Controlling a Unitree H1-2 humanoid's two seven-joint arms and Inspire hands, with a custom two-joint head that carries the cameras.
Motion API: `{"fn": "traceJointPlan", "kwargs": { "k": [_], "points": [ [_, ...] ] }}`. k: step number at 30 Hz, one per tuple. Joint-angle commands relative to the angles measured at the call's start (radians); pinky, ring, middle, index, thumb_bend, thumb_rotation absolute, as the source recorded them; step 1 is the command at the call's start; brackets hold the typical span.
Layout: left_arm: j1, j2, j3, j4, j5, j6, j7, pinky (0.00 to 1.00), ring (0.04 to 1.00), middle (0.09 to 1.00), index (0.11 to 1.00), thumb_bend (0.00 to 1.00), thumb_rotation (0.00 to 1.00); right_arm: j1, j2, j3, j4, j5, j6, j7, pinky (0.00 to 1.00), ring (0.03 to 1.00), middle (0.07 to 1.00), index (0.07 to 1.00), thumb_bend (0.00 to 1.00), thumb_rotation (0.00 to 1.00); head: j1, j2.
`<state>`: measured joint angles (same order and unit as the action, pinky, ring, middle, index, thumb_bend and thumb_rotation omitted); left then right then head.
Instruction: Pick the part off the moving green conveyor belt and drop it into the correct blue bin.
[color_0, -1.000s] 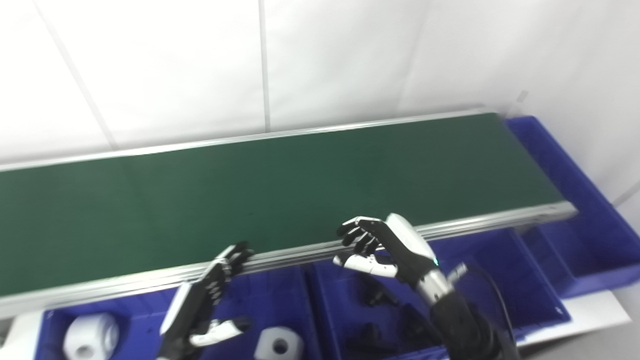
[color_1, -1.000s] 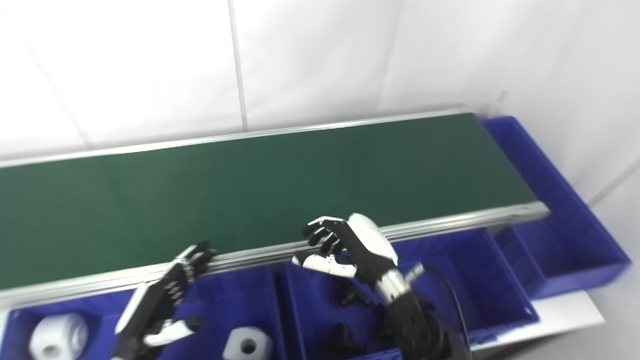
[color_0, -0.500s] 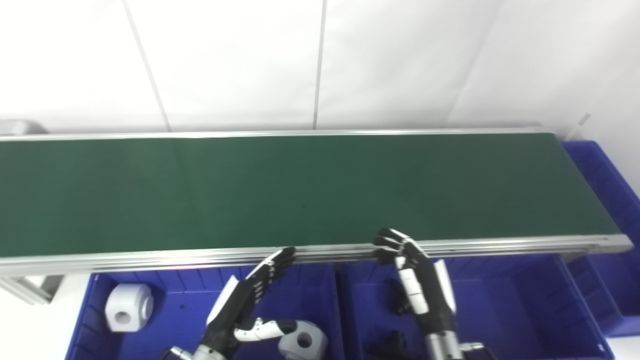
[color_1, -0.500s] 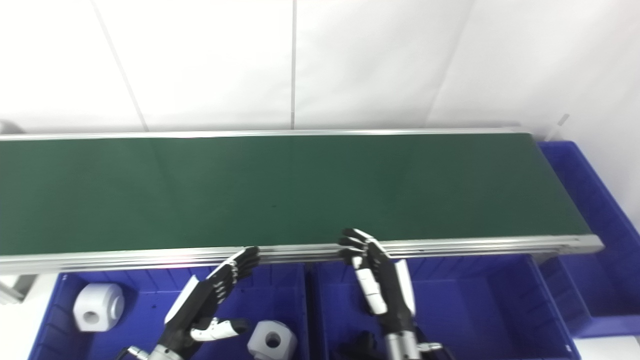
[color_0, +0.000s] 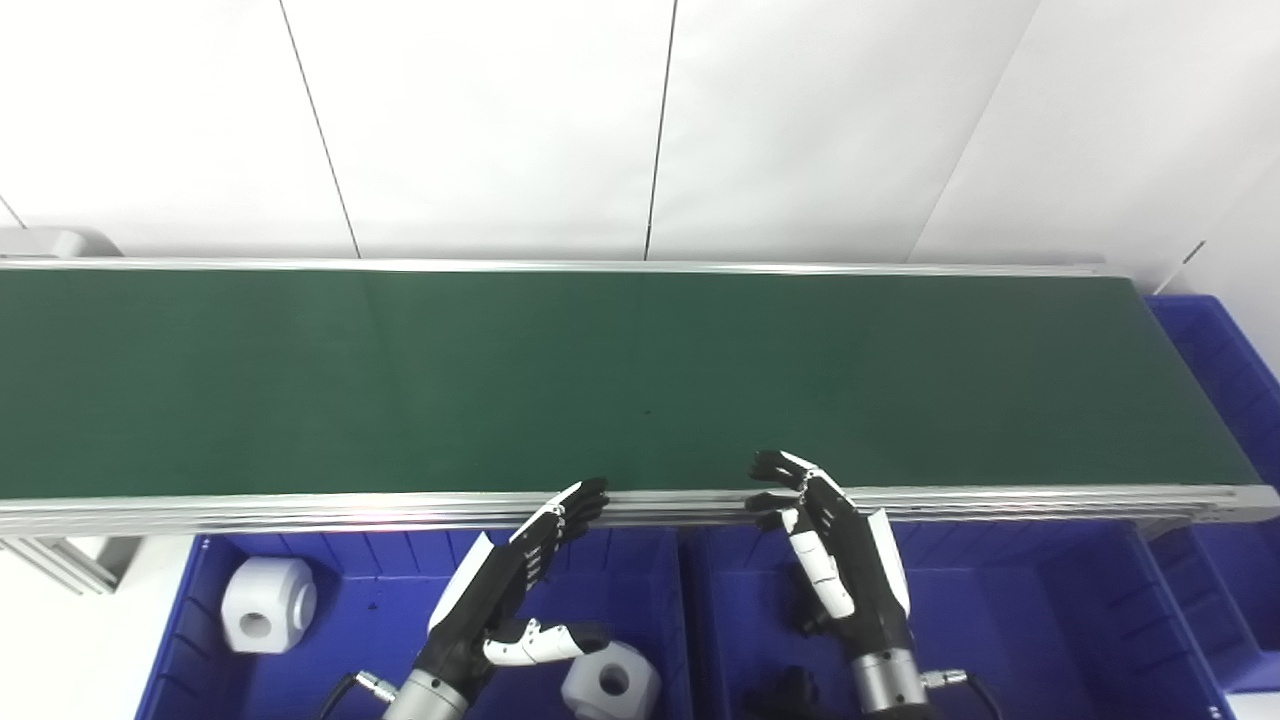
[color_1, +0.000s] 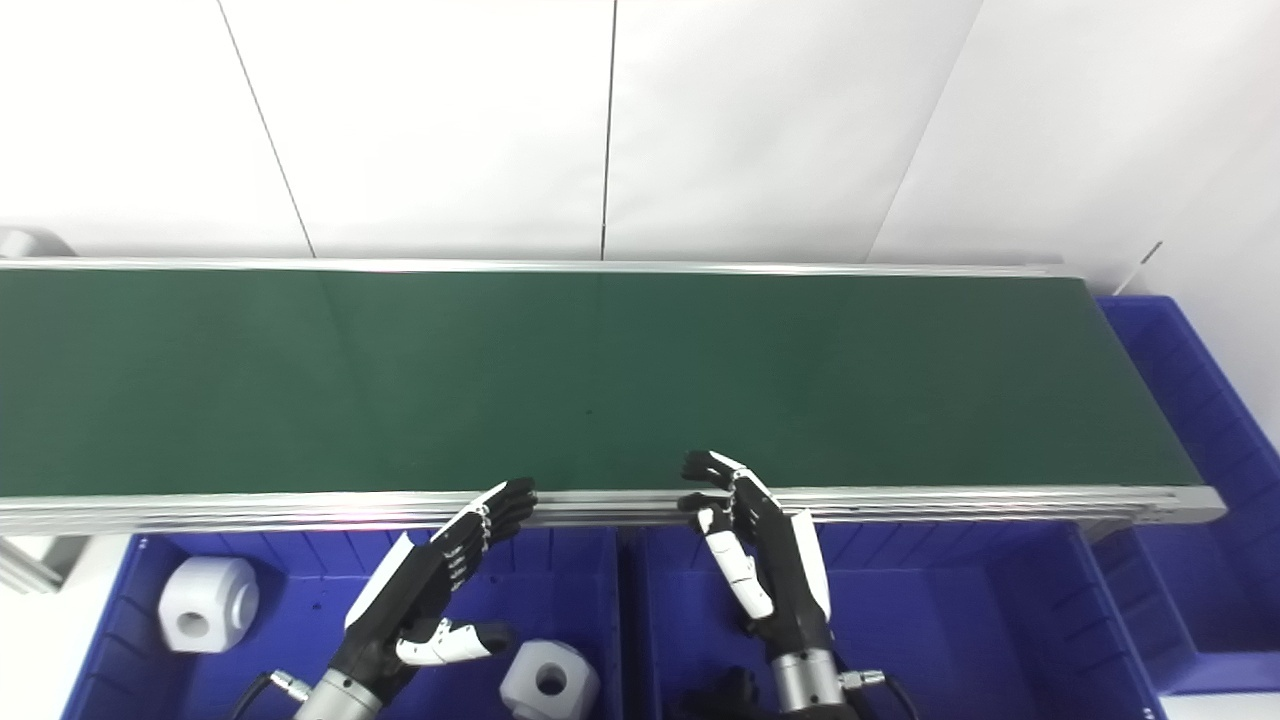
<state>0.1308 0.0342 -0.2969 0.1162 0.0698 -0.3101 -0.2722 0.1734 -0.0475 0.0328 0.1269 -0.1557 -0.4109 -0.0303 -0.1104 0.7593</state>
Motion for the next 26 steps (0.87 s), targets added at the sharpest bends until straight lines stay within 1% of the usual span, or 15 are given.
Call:
{"fn": "traceJointPlan", "kwargs": {
  "k": [1,2,3,4,7,9,12,13,16,18,21,23,24,25,26],
  "points": [
    [-0.019,-0.004,0.002,-0.039,-0.01,-0.011,0.004,0.93,0.918,0.906,0.895,0.93,0.57,-0.005,-0.002,0.004,-0.046,0.0,-0.016,-0.001,0.55,0.639,0.745,0.774,0.64,0.93,-0.006,0.017],
    [-0.019,-0.003,0.003,-0.046,-0.013,-0.003,0.002,0.93,0.918,0.906,0.895,0.93,0.57,-0.005,-0.002,0.005,-0.053,-0.001,-0.009,0.001,0.55,0.639,0.745,0.775,0.64,0.94,-0.011,0.033],
    [-0.019,-0.002,0.003,-0.05,-0.016,0.004,0.001,0.93,0.922,0.907,0.896,0.93,0.57,-0.004,-0.002,0.006,-0.058,-0.002,-0.005,0.002,0.55,0.635,0.742,0.775,0.64,0.94,-0.011,0.033],
    [-0.02,-0.003,0.005,-0.058,-0.021,0.014,-0.001,0.94,0.925,0.907,0.896,0.94,0.57,-0.005,-0.002,0.007,-0.068,-0.01,0.009,0.001,0.55,0.634,0.74,0.774,0.64,0.94,-0.017,0.059],
    [-0.026,-0.002,0.008,-0.074,-0.03,0.035,-0.003,0.93,0.933,0.902,0.897,0.94,0.56,-0.01,0.001,0.009,-0.093,-0.018,0.045,0.001,0.55,0.629,0.737,0.771,0.65,0.96,-0.028,0.086],
    [-0.03,0.002,0.008,-0.084,-0.034,0.049,-0.005,0.93,0.935,0.899,0.899,0.94,0.57,-0.015,0.0,0.012,-0.102,-0.007,0.056,0.01,0.55,0.631,0.745,0.771,0.65,0.95,-0.036,0.102],
    [-0.035,0.007,0.009,-0.089,-0.035,0.05,-0.006,0.93,0.93,0.902,0.901,0.94,0.58,-0.02,0.0,0.016,-0.111,-0.003,0.074,0.015,0.55,0.63,0.753,0.772,0.64,0.95,-0.036,0.104],
    [-0.036,0.008,0.009,-0.091,-0.035,0.049,-0.006,0.92,0.922,0.899,0.9,0.94,0.59,-0.02,0.0,0.018,-0.116,-0.005,0.083,0.016,0.55,0.629,0.758,0.774,0.64,0.94,-0.037,0.112],
    [-0.04,0.01,0.008,-0.092,-0.029,0.044,-0.002,0.89,0.907,0.892,0.896,0.93,0.59,-0.022,-0.004,0.02,-0.124,-0.013,0.099,0.021,0.56,0.629,0.765,0.778,0.63,0.95,-0.037,0.113],
    [-0.04,0.01,0.008,-0.096,-0.034,0.056,-0.003,0.91,0.914,0.892,0.894,0.93,0.59,-0.021,-0.004,0.021,-0.128,-0.009,0.103,0.023,0.56,0.628,0.762,0.778,0.64,0.94,-0.038,0.117],
    [-0.038,0.01,0.006,-0.098,-0.033,0.058,-0.003,0.92,0.918,0.892,0.894,0.94,0.59,-0.019,-0.004,0.023,-0.136,-0.011,0.109,0.023,0.55,0.627,0.762,0.778,0.63,0.94,-0.036,0.11],
    [-0.037,0.01,0.005,-0.097,-0.03,0.055,-0.002,0.92,0.916,0.893,0.894,0.94,0.59,-0.018,-0.005,0.023,-0.132,-0.009,0.107,0.022,0.55,0.626,0.765,0.776,0.64,0.93,-0.033,0.102],
    [-0.035,0.01,0.004,-0.095,-0.028,0.053,-0.002,0.92,0.915,0.894,0.894,0.94,0.59,-0.017,-0.006,0.023,-0.128,-0.008,0.104,0.022,0.56,0.627,0.764,0.774,0.64,0.93,-0.027,0.089],
    [-0.034,0.01,0.003,-0.093,-0.025,0.051,0.0,0.92,0.915,0.894,0.894,0.94,0.59,-0.016,-0.007,0.024,-0.125,-0.01,0.101,0.021,0.56,0.627,0.764,0.774,0.64,0.93,-0.027,0.089],
    [-0.031,0.01,0.002,-0.091,-0.024,0.047,0.0,0.91,0.914,0.894,0.894,0.94,0.6,-0.013,-0.009,0.025,-0.123,-0.014,0.099,0.021,0.56,0.629,0.767,0.774,0.64,0.93,-0.02,0.07]
  ]
}}
